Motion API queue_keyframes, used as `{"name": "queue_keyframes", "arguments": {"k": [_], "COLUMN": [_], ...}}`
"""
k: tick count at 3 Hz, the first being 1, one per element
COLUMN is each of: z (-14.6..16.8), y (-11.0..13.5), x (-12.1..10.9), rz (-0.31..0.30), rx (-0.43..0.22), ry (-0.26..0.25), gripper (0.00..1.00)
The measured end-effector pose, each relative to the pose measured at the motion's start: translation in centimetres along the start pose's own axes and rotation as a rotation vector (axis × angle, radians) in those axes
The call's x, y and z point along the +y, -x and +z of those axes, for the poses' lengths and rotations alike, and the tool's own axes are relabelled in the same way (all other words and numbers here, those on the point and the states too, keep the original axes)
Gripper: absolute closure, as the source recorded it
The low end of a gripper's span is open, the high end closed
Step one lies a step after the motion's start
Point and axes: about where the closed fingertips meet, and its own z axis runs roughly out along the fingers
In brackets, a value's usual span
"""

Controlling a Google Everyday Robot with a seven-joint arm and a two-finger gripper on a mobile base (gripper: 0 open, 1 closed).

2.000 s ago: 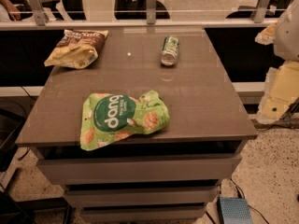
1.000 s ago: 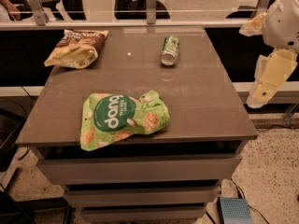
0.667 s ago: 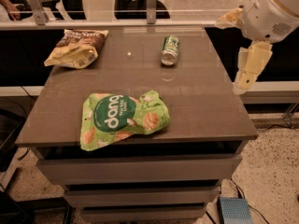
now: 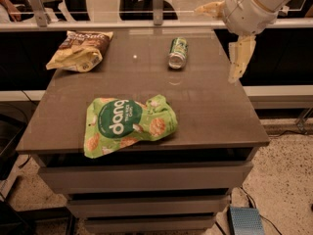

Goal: Place green can upright

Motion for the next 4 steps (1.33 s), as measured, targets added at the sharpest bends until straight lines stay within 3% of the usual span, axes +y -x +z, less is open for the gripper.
{"name": "queue_keyframes", "arguments": {"k": [1,2,3,4], "z": [0.2,0.2,0.8,2.5], "y": [0.0,0.0,0.3,-0.2], "x": [-0.1,-0.1,-0.2,-1.6], "rz": [-0.093,-0.093,-0.209,-0.463], "rx": [0.001,0.001,0.034,0.124], "ry": [0.000,0.001,0.041,0.154], "gripper": [0.00,0.00,0.00,0.00]}}
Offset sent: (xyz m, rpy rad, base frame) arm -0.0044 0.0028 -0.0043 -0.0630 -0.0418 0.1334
